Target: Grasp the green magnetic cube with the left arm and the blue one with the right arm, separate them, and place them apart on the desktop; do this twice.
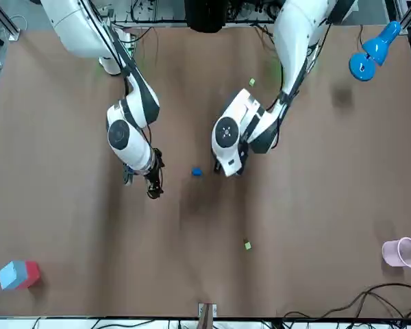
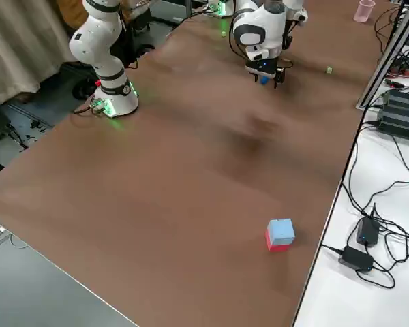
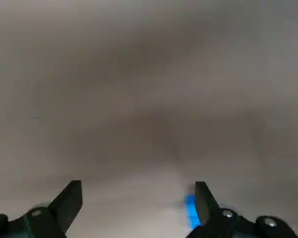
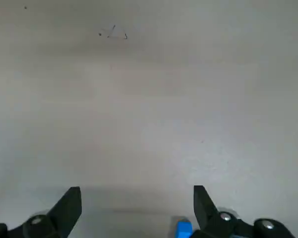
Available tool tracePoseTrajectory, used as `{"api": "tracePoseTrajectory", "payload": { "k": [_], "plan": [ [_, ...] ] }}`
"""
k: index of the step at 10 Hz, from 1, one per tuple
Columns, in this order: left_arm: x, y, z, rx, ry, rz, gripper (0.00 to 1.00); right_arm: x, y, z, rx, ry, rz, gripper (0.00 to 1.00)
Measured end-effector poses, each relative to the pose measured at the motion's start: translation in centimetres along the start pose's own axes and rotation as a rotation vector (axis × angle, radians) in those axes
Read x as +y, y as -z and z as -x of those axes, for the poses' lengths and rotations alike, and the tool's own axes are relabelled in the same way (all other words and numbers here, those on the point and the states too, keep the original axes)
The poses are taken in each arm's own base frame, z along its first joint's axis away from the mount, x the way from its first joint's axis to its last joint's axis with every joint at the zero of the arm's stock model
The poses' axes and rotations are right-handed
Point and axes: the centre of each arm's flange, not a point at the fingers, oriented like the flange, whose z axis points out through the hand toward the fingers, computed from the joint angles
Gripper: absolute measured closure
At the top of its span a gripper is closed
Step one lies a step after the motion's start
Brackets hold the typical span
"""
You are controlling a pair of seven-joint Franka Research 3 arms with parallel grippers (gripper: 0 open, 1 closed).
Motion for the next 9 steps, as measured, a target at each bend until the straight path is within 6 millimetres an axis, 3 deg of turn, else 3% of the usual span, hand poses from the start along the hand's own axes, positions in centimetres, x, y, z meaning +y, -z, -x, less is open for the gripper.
{"api": "tracePoseTrajectory", "payload": {
  "k": [3, 6, 9],
  "plan": [
    [2.3, -3.0, 2.4, -0.115, 0.136, 0.202, 0.04, 0.1, -0.1, 0.0, 0.001, 0.001, 0.002, 0.00],
    [1.6, -6.0, 4.4, -0.125, 0.154, 0.202, 0.05, 0.2, -0.2, -0.1, 0.003, 0.001, 0.005, 0.00],
    [1.1, -7.0, 3.8, -0.084, 0.157, 0.141, 0.10, 0.2, -0.2, -0.1, 0.003, 0.001, 0.006, 0.00]
  ]
}}
